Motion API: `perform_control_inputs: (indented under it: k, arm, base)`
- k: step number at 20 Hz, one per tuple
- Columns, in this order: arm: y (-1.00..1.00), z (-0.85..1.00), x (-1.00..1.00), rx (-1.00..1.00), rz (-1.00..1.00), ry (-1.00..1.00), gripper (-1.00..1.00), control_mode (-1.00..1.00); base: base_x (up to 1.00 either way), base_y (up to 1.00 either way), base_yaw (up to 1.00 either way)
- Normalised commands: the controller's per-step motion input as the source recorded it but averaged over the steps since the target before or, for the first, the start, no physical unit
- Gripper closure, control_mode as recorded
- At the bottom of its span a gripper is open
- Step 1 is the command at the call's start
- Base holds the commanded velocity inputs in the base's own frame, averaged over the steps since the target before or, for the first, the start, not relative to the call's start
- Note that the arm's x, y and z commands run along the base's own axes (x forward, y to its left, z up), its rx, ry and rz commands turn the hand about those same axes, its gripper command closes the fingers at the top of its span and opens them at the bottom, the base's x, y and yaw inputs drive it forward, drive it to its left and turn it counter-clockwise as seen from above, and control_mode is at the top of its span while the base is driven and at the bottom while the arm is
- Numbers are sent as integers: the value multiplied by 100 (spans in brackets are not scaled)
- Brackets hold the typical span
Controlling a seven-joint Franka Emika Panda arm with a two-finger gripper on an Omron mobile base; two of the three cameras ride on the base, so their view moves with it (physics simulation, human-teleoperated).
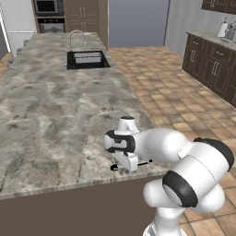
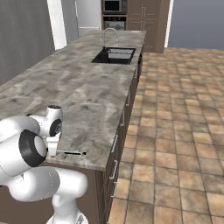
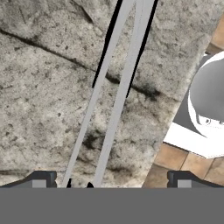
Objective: Pick up the tongs from the counter and place them near the plate next to the oven.
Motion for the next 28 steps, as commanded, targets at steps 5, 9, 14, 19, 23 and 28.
perform_control_inputs:
  k: [5, 9, 14, 19, 23, 28]
  arm:
    - [1, 0, 0, 0, 0, -2, -100, -100]
    - [11, -2, 2, 0, -3, -12, -100, -100]
    - [13, 0, 1, 0, -4, -13, -100, -100]
    - [1, -5, 0, 0, -4, -2, -100, -100]
    - [0, 0, 0, 0, -2, 0, -100, -100]
    - [0, 0, 6, 0, 0, 2, -100, -100]
  base:
    - [0, 0, 0]
    - [0, 0, 0]
    - [0, 0, 0]
    - [0, 0, 0]
    - [0, 0, 0]
    - [0, 0, 0]
